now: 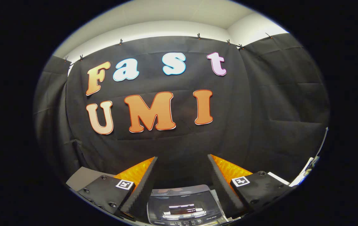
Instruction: Put the clothes into the washing machine and then close the washing machine lid.
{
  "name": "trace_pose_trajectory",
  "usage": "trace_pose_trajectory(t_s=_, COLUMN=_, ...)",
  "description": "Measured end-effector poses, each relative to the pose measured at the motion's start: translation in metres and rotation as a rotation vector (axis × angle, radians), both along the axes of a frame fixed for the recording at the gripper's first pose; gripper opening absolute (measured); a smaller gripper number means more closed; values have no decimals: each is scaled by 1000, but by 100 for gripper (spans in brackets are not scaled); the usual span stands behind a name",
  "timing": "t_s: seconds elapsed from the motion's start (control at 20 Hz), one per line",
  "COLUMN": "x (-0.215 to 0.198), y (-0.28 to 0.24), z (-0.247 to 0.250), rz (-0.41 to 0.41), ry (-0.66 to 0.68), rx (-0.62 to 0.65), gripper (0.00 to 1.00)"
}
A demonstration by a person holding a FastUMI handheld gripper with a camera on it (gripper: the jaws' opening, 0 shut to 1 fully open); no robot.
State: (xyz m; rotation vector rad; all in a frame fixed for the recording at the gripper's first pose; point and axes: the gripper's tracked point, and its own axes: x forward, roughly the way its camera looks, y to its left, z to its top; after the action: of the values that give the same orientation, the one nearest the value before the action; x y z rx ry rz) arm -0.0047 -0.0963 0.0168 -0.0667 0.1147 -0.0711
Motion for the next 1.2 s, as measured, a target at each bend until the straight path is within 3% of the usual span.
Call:
trace_pose_trajectory(t_s=0.35, x=-15, y=16, z=2, rz=-18, ry=-31, rx=-11, gripper=98)
trace_pose_trajectory(t_s=1.2, x=-36, y=-6, z=-3, rz=-73, ry=-57, rx=28, gripper=98)
